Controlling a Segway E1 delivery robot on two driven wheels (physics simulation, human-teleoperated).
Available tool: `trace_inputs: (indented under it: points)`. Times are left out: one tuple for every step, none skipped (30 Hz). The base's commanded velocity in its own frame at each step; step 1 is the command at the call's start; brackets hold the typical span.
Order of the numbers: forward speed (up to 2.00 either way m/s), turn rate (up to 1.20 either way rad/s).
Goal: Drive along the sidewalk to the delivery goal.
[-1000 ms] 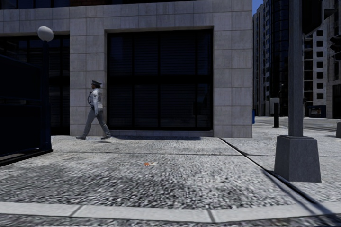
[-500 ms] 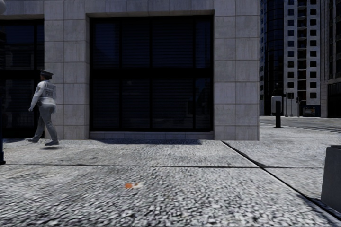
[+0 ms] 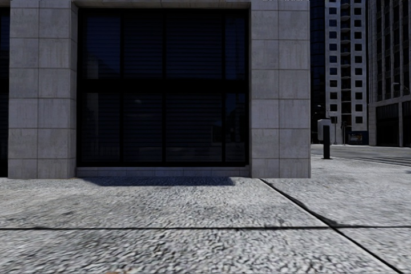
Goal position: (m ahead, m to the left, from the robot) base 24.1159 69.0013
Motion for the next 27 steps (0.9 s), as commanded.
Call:
trace_inputs:
  points:
    - [1.39, -0.38]
    - [1.39, -0.38]
    - [1.39, -0.38]
    - [1.39, -0.38]
    - [1.39, -0.38]
    - [1.39, -0.38]
    - [1.40, -0.38]
    - [1.40, -0.38]
    - [1.40, -0.38]
    - [1.41, -0.38]
    - [1.41, -0.38]
    - [1.45, -0.38]
    - [1.45, -0.38]
    - [1.50, -0.38]
    - [1.58, -0.38]
    - [1.60, -0.38]
    - [1.61, -0.38]
    - [1.61, -0.38]
    - [1.61, -0.40]
    - [1.60, -0.42]
    - [1.56, -0.47]
    - [1.54, -0.50]
    - [1.52, -0.50]
    - [1.50, -0.51]
    - [1.48, -0.51]
    - [1.46, -0.51]
    - [1.42, -0.54]
